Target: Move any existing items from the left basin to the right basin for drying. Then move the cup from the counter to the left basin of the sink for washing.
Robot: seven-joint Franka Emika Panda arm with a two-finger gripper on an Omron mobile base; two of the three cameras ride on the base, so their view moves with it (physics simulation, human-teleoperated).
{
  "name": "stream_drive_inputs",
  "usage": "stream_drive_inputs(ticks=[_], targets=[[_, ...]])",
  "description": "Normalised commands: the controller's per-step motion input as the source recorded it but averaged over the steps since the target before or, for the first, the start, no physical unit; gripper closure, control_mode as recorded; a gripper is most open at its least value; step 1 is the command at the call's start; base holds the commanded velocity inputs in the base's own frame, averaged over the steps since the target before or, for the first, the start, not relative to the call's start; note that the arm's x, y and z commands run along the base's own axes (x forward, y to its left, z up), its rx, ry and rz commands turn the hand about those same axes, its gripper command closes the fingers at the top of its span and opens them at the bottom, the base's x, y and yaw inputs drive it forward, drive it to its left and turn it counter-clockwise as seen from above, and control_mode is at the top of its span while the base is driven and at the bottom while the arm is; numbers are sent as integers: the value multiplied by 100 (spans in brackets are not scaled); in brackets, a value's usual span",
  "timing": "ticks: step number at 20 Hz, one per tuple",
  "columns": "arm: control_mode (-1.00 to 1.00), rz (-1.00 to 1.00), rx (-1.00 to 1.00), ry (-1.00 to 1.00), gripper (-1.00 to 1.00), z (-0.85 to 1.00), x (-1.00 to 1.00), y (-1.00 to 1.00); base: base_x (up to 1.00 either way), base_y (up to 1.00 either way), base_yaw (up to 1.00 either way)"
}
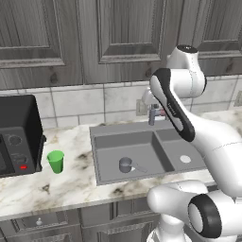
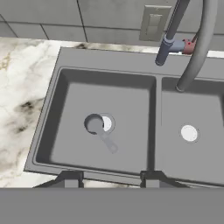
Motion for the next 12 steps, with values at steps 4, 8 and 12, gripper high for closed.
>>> stream_drive_inputs(ticks=[4,8,12], targets=[[-100,0,0,5,-100,-13,0,0,0,0,0],[-100,0,0,6,-100,-33,0,6,0,0,0],[-100,0,0,4,-100,-37,0,11,0,0,0]])
